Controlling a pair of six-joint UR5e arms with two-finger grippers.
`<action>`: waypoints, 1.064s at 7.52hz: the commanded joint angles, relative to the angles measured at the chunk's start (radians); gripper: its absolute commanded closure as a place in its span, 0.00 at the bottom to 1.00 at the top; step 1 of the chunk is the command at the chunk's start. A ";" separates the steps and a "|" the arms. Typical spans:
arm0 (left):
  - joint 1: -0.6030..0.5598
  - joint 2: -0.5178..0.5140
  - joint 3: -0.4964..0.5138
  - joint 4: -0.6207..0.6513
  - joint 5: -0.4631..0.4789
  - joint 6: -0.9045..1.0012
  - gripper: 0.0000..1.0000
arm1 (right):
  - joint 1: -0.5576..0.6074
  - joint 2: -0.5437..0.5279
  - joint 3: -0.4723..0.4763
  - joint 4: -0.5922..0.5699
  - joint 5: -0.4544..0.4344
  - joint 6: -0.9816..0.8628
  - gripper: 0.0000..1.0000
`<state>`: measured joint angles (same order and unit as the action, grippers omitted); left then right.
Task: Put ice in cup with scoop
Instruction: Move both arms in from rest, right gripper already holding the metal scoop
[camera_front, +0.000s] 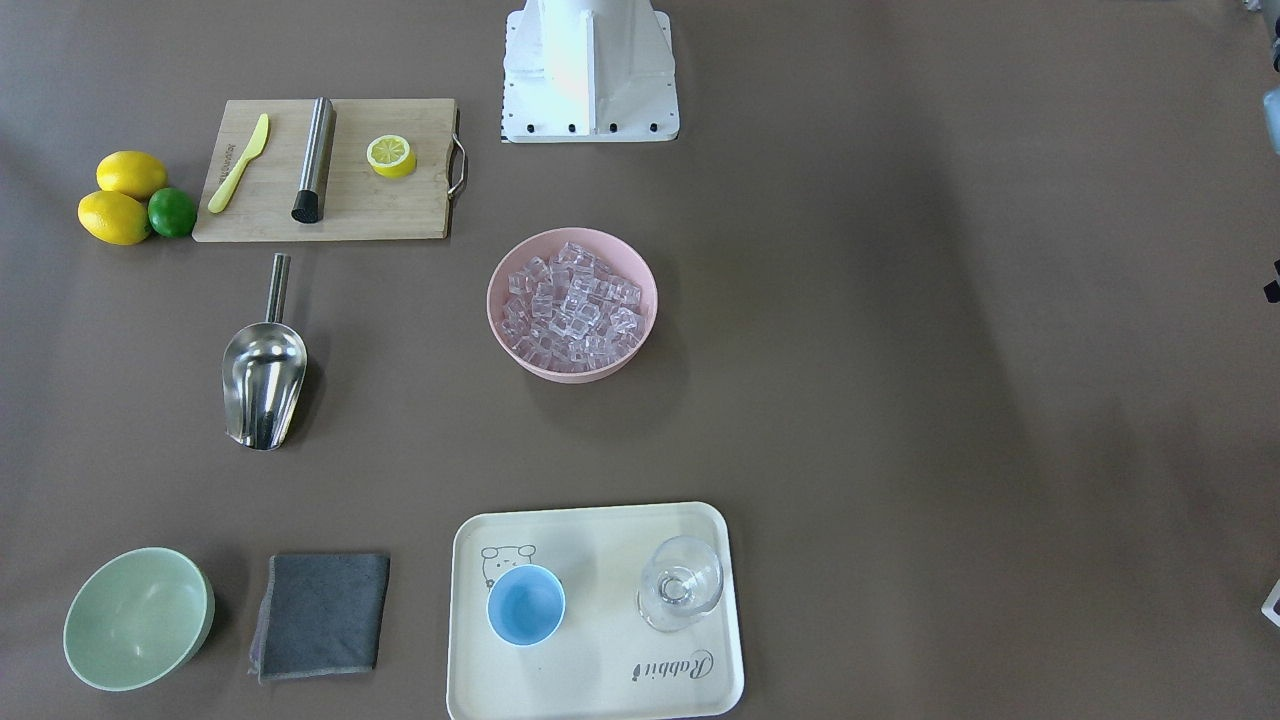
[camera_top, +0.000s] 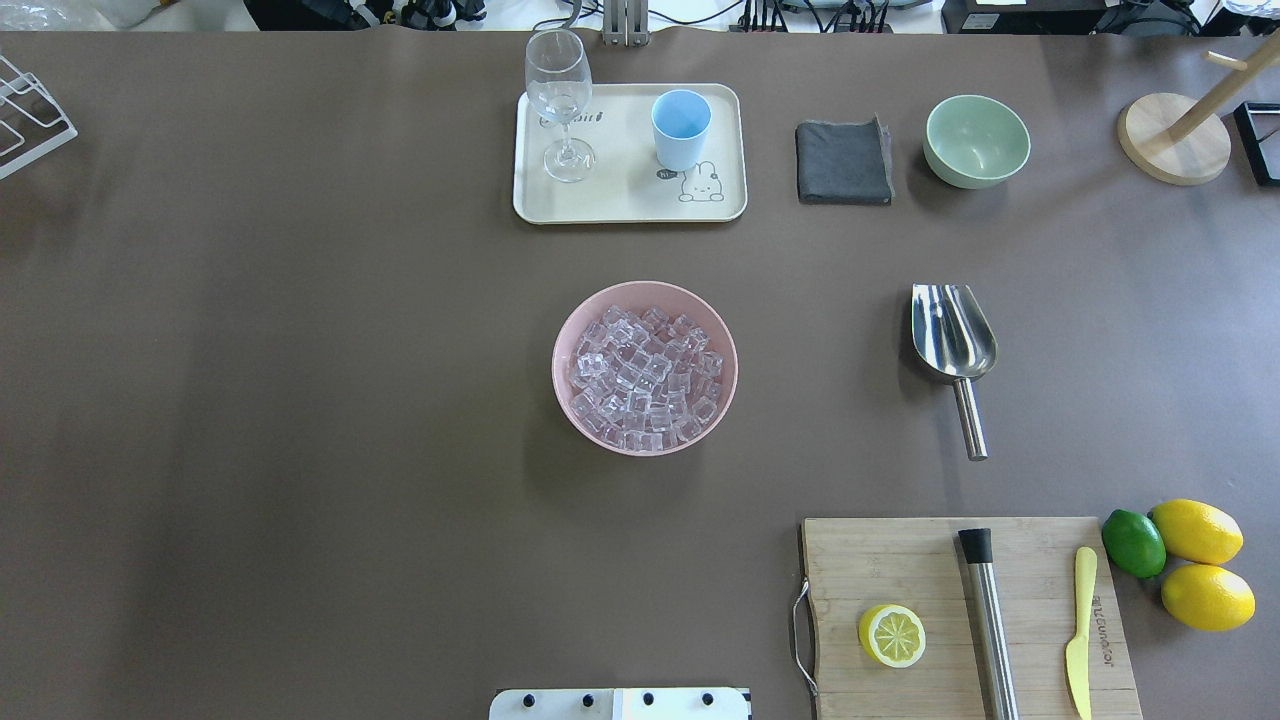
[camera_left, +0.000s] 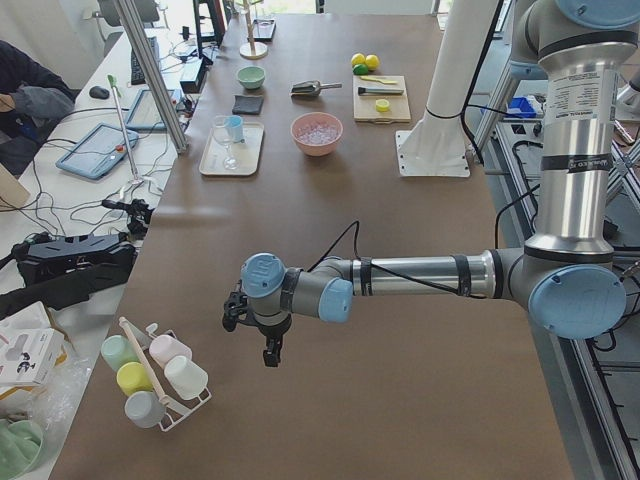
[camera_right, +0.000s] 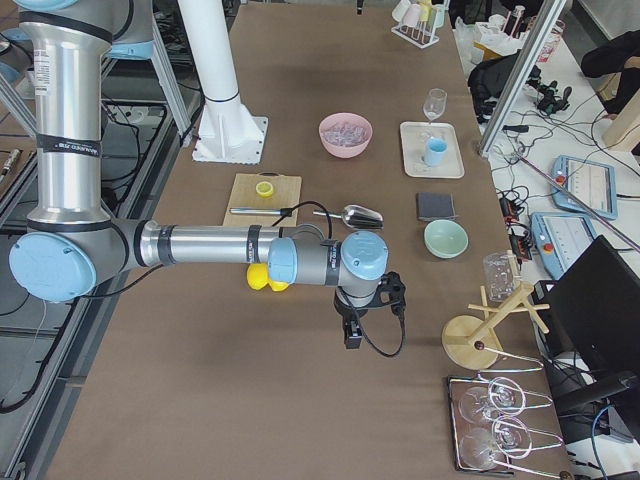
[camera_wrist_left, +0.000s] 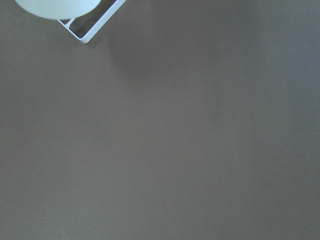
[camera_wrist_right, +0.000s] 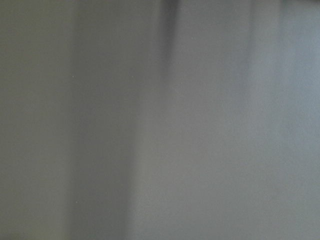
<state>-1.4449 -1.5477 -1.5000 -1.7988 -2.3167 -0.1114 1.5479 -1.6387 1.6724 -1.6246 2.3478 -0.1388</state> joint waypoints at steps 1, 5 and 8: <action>0.008 0.003 0.058 0.004 -0.086 -0.001 0.03 | 0.009 -0.003 0.003 -0.005 -0.001 0.001 0.00; 0.089 -0.028 0.054 -0.001 -0.102 -0.002 0.03 | 0.031 -0.012 -0.002 -0.005 0.008 0.002 0.00; 0.041 -0.019 0.040 0.001 -0.107 -0.031 0.03 | -0.018 -0.012 0.036 0.003 0.031 0.025 0.00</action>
<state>-1.3757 -1.5727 -1.4513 -1.8001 -2.4206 -0.1146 1.5761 -1.6579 1.6828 -1.6240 2.3593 -0.1352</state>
